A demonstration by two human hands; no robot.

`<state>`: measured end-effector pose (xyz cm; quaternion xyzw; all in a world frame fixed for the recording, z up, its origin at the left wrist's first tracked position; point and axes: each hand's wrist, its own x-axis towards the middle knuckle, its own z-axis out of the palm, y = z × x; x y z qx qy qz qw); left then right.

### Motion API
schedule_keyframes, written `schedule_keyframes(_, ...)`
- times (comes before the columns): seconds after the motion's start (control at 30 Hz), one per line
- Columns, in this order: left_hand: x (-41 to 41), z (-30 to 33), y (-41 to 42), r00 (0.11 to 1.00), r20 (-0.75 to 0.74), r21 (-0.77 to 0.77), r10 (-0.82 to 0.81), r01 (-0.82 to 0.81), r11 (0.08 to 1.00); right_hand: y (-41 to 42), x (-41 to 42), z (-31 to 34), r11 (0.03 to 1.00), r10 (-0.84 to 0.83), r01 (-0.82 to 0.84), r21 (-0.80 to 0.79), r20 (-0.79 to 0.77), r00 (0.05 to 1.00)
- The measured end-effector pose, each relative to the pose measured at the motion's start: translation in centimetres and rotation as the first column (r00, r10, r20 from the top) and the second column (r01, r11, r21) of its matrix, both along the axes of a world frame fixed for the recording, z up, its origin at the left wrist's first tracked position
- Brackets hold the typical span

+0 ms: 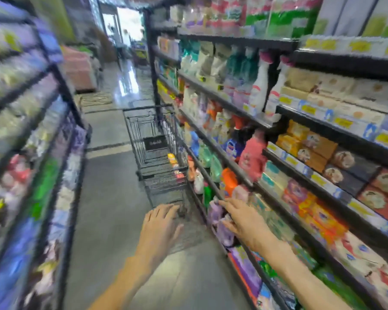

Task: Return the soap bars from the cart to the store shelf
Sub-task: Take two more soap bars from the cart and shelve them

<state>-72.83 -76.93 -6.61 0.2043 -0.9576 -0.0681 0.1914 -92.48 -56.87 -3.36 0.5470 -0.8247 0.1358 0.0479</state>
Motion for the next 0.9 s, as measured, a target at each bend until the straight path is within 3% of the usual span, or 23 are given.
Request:
schedule_keyframes(0.17,7.0,-0.8,-9.8,0.985,-0.051,-0.018,0.165,-0.166,0.986,-13.4,3.5,-0.3,0.987,0.158,-0.158,0.028,-0.007,0.987)
schedule_keyframes(0.53,16.0,-0.5,-33.4,0.952,0.016,-0.021,0.307,-0.306,0.952,-41.4,11.1,1.1,0.938,0.345,-0.345,0.038,0.000,0.939)
schedule_keyframes(0.9,11.2,-0.5,-52.2,0.923,0.040,-0.025,0.383,-0.382,0.924,-62.6,6.7,0.1,0.917,0.394,-0.392,0.076,-0.018,0.919)
